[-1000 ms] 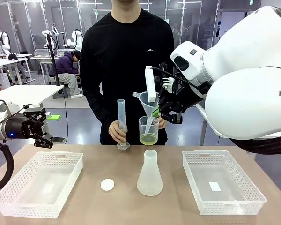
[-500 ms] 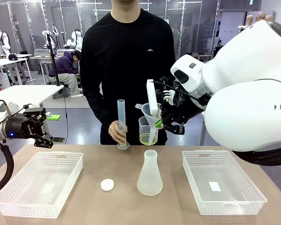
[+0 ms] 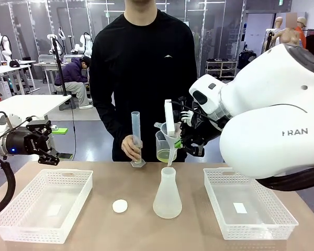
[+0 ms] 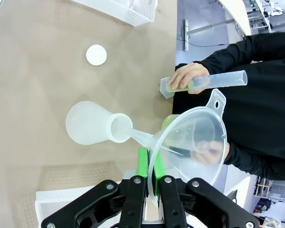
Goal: Prepare the solutions needed for the experiment.
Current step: Pick up the Plastic Funnel and insert it into the Big flask.
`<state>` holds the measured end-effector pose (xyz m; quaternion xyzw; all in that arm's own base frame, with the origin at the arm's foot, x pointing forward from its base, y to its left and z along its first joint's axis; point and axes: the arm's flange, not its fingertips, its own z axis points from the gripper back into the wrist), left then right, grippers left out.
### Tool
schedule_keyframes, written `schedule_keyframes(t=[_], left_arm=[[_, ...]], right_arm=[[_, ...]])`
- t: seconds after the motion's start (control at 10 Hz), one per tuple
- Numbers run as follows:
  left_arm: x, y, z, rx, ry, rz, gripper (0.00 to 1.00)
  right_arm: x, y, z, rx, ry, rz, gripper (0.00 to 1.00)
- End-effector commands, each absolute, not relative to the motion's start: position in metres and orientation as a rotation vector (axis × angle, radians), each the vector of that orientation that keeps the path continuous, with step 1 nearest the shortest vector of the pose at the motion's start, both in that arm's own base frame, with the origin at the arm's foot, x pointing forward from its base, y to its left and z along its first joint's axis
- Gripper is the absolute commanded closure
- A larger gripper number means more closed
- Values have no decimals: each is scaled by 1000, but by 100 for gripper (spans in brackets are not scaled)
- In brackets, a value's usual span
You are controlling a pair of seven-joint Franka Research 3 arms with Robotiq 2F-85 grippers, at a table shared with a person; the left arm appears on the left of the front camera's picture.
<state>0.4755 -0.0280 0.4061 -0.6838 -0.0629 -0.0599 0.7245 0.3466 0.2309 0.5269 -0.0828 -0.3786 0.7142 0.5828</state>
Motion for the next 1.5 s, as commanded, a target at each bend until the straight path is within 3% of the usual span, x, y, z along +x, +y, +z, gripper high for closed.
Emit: schedule_keyframes(t=[0.0, 1.4], left_arm=[[476, -28, 408, -1511, -150, -127, 0], [476, -28, 408, -1511, -150, -127, 0]], right_arm=[[350, 234, 521, -179, -884, 1635, 95], [372, 259, 466, -166, -778, 1659, 95]])
